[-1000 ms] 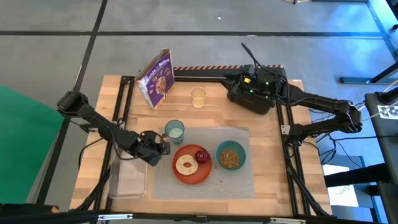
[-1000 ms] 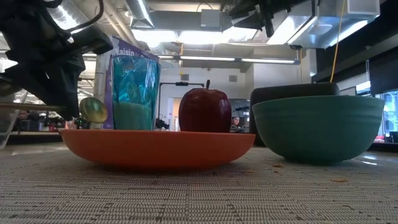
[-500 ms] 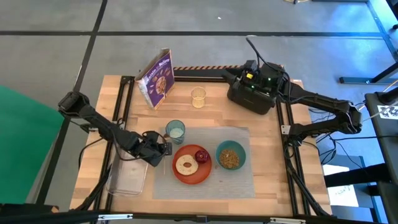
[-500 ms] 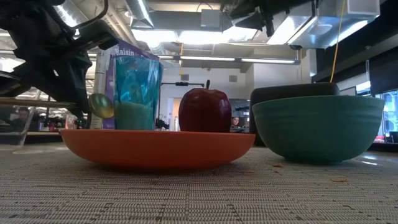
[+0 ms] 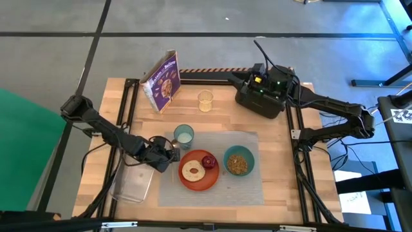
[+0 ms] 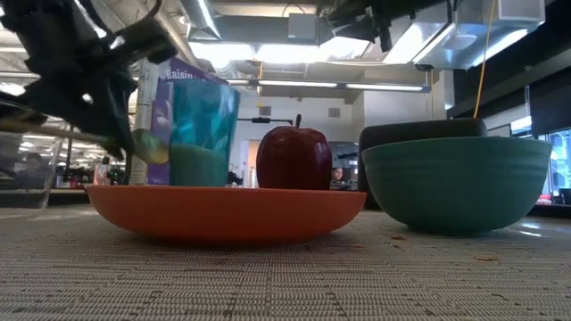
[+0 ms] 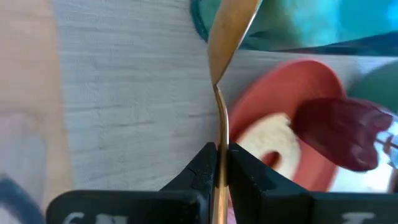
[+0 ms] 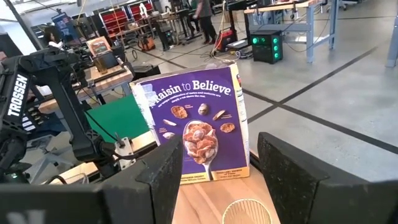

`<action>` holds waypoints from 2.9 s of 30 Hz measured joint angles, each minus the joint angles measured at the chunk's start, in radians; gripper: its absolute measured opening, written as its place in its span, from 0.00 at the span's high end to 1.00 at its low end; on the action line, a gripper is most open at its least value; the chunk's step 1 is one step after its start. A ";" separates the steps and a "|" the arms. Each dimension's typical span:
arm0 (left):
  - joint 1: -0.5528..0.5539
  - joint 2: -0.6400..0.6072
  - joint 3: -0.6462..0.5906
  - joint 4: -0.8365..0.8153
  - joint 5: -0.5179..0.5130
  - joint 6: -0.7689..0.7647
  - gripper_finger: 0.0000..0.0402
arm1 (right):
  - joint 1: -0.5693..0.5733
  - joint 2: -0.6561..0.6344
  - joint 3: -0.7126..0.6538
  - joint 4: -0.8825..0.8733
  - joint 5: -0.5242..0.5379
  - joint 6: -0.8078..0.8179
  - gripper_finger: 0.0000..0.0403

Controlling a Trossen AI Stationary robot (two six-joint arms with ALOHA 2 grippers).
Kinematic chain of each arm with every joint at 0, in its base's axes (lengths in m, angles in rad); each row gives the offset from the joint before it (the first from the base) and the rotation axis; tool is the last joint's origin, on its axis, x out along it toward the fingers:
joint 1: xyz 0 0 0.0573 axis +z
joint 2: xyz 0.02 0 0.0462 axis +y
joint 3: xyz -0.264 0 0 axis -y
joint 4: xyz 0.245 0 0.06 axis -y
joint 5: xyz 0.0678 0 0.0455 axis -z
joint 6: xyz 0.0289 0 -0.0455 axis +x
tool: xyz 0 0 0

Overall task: Arrange a breakfast setting
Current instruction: Put the gold spoon on the left of the gray table mat, then return to Home Position

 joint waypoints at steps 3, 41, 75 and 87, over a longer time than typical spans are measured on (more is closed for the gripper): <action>-0.008 0.000 0.014 0.005 -0.012 -0.011 0.94 | 0.000 0.000 0.000 0.000 -0.001 0.000 0.51; -0.008 0.067 0.023 -0.094 -0.005 0.009 0.93 | -0.001 0.000 0.000 0.006 -0.025 -0.037 0.51; -0.007 -0.053 0.030 -0.052 0.100 0.115 0.72 | 0.000 0.000 0.000 0.006 -0.015 -0.035 0.51; -0.007 -0.233 0.146 -0.357 -0.033 0.189 0.72 | 0.000 0.000 0.000 0.003 -0.018 -0.032 0.51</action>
